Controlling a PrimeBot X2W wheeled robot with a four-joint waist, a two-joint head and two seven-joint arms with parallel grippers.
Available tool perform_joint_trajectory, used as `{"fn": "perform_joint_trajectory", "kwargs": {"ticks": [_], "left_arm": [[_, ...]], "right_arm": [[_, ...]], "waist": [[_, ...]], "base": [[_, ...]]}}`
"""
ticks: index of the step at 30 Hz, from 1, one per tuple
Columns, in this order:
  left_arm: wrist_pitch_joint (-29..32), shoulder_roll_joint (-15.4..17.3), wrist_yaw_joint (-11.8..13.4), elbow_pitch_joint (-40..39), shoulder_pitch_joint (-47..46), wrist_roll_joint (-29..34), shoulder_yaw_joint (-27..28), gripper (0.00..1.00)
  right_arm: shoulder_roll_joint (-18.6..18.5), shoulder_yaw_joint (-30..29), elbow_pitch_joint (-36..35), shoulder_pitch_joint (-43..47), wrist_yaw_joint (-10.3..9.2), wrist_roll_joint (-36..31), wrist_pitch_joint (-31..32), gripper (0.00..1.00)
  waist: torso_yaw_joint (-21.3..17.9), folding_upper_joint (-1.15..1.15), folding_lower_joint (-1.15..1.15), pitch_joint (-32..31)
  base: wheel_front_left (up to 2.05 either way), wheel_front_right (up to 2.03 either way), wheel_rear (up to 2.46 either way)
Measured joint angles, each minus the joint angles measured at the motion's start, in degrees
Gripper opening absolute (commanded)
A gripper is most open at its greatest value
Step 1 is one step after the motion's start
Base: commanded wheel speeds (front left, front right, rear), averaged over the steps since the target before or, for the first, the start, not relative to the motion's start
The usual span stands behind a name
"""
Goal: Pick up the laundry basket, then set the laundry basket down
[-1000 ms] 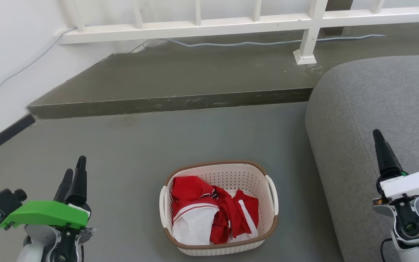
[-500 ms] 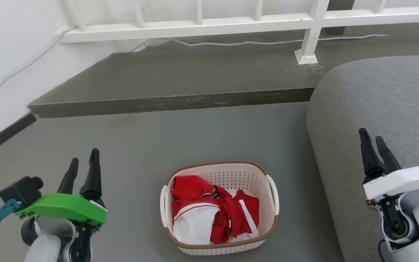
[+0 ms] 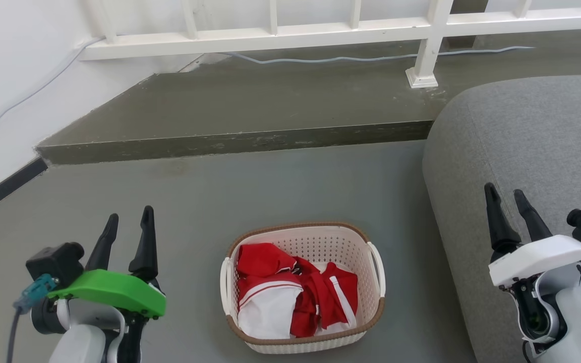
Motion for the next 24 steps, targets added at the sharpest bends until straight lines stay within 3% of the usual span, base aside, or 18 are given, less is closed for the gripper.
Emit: {"fn": "perform_joint_trajectory", "kwargs": {"ticks": [24], "left_arm": [[-4.8,0.0,2.5,1.5,0.1,17.1,-4.4,1.00]], "right_arm": [[-0.9,3.5,2.6,0.0,-1.34,-17.4,-4.8,1.00]], "waist": [[-0.6,0.00,0.00,0.1]], "base": [[0.00,0.00,0.00]]}}
